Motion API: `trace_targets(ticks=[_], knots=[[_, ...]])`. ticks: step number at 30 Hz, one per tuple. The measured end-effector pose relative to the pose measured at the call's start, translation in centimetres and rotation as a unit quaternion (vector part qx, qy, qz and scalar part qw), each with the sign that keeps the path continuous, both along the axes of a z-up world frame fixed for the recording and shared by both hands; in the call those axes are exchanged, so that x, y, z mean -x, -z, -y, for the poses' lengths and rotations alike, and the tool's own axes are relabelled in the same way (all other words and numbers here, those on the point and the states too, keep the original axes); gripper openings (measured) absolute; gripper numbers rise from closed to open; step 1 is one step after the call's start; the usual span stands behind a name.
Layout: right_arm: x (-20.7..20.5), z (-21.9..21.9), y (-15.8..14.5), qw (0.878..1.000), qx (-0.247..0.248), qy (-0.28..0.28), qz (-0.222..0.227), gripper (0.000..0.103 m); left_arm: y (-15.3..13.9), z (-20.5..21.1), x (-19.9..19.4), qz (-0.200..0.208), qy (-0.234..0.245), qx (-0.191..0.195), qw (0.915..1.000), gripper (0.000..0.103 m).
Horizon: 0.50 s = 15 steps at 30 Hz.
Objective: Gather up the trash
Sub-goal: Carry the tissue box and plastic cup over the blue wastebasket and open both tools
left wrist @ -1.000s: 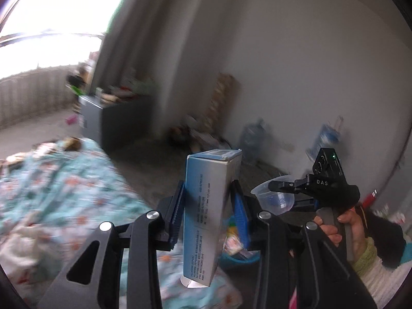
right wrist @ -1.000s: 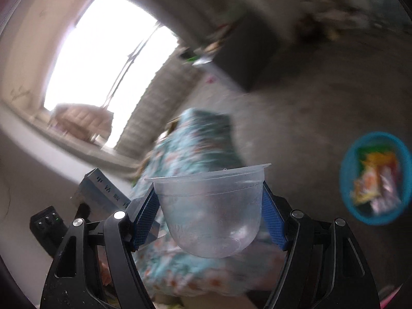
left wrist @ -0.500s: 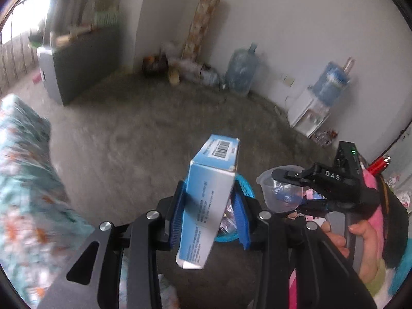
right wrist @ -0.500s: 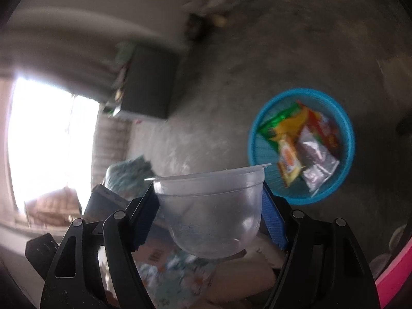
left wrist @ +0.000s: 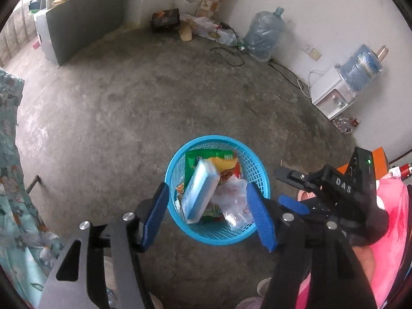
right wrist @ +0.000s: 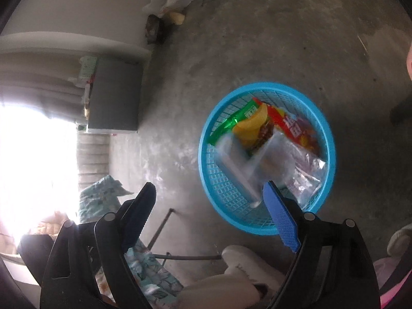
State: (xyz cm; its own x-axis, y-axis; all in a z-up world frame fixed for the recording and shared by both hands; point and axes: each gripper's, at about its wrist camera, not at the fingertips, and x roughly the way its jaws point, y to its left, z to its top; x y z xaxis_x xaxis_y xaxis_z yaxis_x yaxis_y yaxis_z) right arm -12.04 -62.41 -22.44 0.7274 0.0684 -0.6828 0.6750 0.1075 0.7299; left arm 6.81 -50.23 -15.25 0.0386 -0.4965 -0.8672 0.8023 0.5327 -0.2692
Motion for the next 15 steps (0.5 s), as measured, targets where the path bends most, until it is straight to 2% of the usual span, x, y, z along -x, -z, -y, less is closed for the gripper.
trace_targets(ticks=[9, 15], knots=[[-1.3, -1.1, -3.0, 0.998, 0.054, -0.037, 0.004, 0.082, -4.6, -3.0, 0.4, 0.034, -0.002, 0.021, 0.9992, 0.069], [-3.1, -3.1, -6.0, 0.993, 0.097, -0.070, 0.021, 0.084, -10.8, -8.7, 1.6, 0.075, -0.001, 0.059, 0.9955, 0.080]])
